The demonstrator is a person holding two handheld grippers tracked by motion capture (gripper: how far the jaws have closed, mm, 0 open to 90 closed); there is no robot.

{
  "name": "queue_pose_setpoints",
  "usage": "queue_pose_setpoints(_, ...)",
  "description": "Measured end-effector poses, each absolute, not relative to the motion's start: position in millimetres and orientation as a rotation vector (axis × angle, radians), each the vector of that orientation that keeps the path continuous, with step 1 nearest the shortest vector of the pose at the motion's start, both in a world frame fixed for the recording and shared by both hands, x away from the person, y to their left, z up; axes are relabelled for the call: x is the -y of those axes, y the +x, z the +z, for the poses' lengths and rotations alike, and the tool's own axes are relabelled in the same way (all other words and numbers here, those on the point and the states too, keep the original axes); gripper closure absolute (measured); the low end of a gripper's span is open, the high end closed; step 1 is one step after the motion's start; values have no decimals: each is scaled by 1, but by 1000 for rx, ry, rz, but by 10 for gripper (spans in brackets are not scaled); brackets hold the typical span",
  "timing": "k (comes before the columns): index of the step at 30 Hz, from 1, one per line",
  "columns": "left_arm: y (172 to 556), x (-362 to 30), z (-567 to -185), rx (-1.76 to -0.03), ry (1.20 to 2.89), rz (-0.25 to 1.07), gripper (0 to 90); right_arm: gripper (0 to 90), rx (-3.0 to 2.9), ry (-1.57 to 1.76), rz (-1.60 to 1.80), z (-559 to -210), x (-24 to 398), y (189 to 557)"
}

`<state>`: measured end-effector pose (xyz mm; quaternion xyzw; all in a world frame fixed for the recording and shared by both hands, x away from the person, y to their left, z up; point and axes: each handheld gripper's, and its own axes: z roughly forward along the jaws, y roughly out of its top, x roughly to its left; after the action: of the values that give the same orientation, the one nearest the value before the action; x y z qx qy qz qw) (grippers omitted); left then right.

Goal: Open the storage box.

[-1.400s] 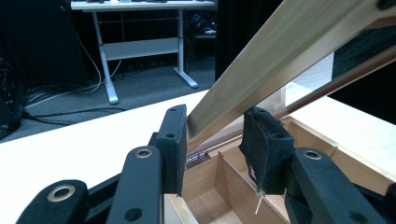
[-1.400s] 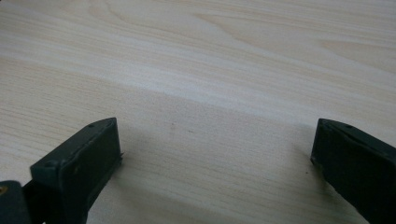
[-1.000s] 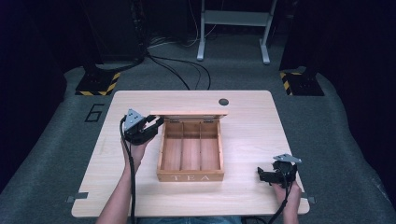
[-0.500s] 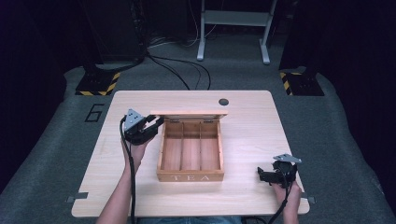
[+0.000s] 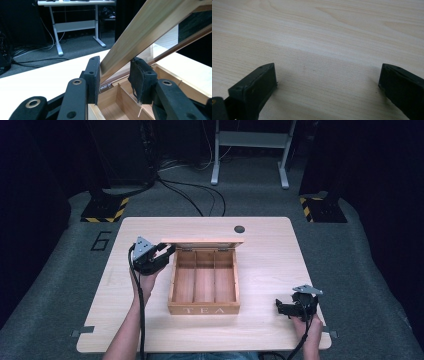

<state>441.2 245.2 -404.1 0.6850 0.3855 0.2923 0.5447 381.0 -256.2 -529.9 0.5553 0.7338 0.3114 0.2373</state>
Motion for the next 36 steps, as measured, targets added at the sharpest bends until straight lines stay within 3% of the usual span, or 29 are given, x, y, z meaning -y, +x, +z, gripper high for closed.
queue_pose_setpoints(36,441,-245,-405,-909,1627,700,611,10,-2009,1522,854,-530,256,381)
